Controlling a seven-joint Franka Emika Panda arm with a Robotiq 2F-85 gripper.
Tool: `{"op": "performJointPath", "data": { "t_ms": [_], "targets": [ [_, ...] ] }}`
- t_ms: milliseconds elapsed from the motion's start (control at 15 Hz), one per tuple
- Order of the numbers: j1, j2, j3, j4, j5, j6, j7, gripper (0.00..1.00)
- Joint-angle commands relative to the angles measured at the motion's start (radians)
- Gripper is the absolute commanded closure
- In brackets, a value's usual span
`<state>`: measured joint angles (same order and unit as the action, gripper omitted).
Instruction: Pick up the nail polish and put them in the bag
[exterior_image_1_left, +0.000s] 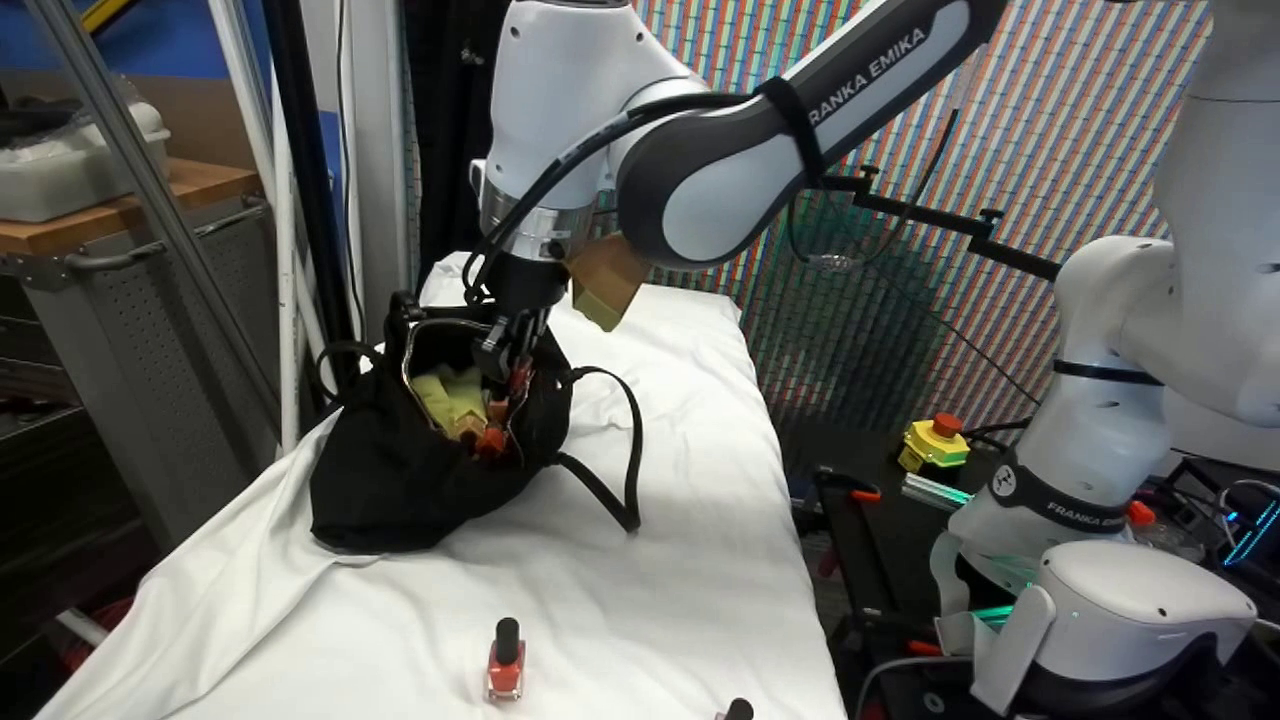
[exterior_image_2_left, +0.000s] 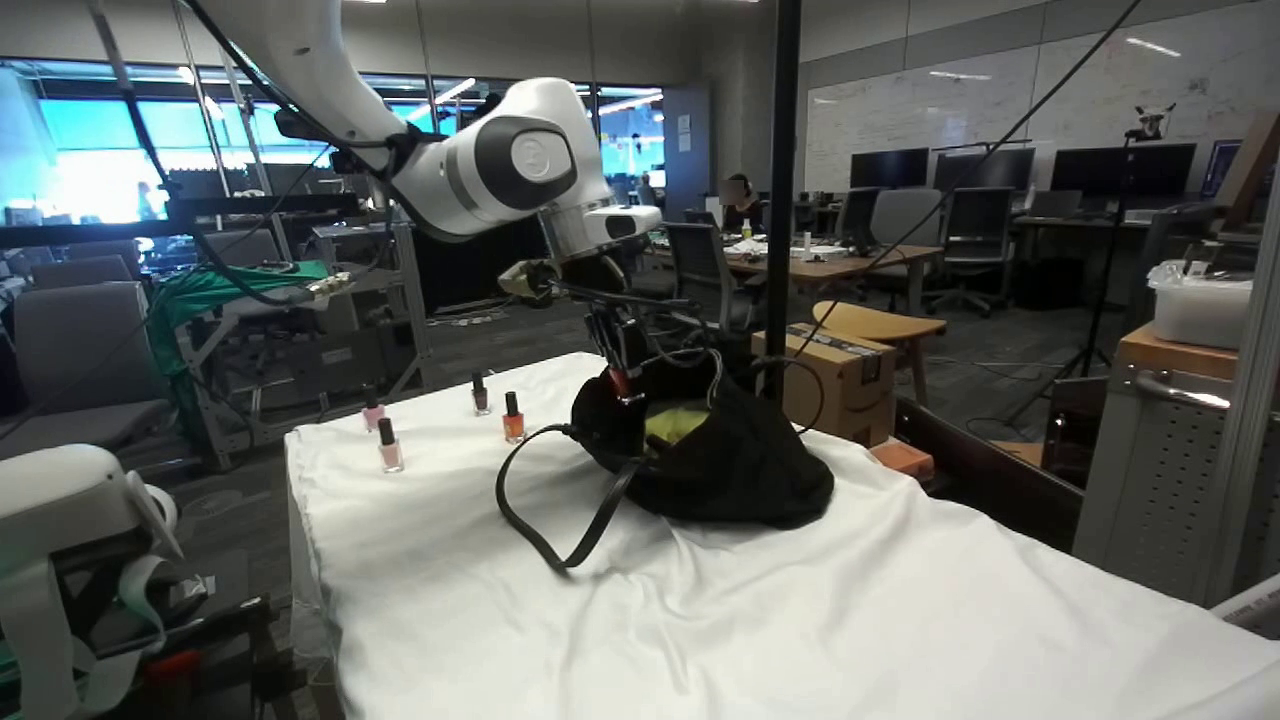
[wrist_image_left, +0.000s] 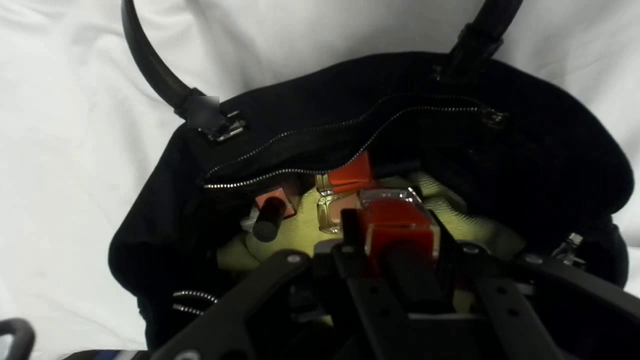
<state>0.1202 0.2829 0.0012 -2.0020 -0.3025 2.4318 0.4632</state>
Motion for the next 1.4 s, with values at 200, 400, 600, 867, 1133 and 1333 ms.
{"op": "performJointPath", "data": {
  "t_ms": [200, 400, 600, 867, 1133, 1333],
  "targets": [
    [0.03, 0.14, -0.062, 0.155, -0.001, 0.0, 0.056, 0.39],
    [0.033, 0.16, -0.076, 0.174, 0.007, -0.002, 0.056, 0.23],
    [0.033, 0.15, -0.081, 0.162, 0.008, -0.004, 0.044, 0.02],
    [0.029, 0.087, -0.072, 0.09, 0.01, -0.029, 0.002, 0.0],
    [0.023, -0.008, -0.051, -0.005, 0.013, -0.096, -0.067, 0.0],
    [0.015, -0.098, -0.027, -0.085, 0.024, -0.144, -0.12, 0.0]
  ]
}}
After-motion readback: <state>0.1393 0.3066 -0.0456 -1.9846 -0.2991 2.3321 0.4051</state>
